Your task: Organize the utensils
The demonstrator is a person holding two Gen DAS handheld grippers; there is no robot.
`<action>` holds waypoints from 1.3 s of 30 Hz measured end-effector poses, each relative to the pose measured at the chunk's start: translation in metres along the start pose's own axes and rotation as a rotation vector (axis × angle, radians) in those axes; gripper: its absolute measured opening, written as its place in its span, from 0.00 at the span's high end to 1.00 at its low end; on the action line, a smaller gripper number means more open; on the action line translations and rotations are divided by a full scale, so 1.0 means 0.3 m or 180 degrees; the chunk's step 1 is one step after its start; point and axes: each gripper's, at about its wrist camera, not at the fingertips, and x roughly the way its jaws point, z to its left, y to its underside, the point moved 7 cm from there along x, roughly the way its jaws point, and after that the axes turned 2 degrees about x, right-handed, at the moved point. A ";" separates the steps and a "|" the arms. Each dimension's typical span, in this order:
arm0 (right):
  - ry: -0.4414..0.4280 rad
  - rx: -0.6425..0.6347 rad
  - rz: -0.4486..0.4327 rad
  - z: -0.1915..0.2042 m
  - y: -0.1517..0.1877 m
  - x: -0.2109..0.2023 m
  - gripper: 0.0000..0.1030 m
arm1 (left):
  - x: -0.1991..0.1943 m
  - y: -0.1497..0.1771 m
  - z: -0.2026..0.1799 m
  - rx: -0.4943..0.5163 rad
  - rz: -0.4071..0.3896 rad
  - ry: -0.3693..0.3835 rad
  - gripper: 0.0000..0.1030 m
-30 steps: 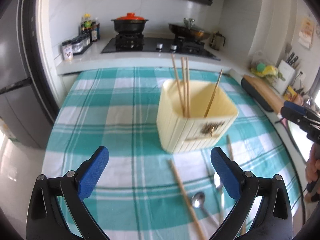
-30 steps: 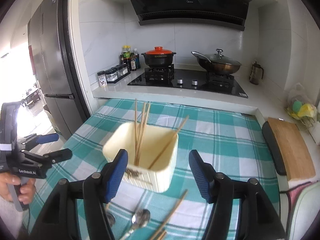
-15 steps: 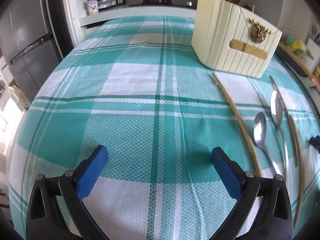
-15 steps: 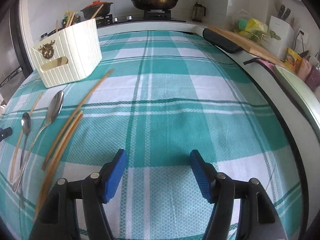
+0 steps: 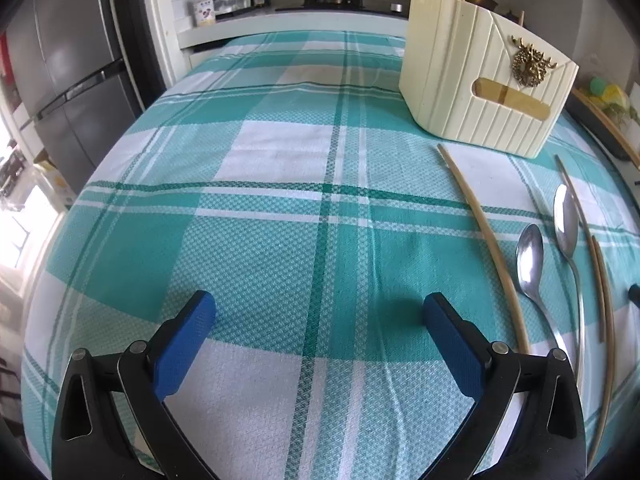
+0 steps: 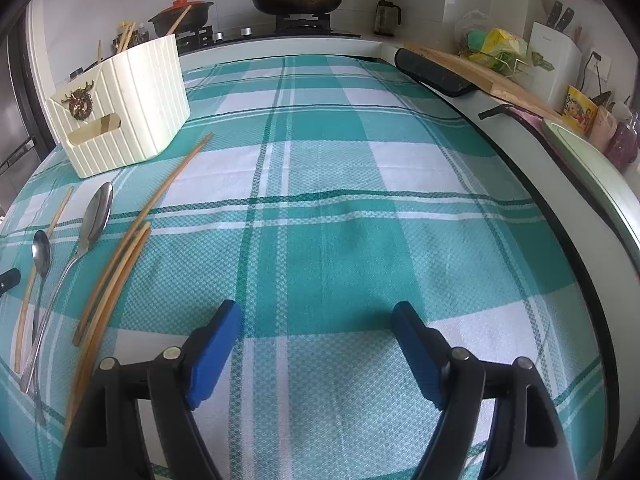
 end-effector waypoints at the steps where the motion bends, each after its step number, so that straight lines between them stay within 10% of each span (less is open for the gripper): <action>1: -0.0004 0.0012 0.0003 -0.003 0.000 0.001 0.18 | 0.000 0.000 -0.001 0.0005 0.0000 -0.0007 0.00; 39: -0.0028 0.0051 0.0015 -0.001 0.000 0.005 0.14 | 0.004 0.000 -0.003 0.0005 0.0005 -0.0012 0.00</action>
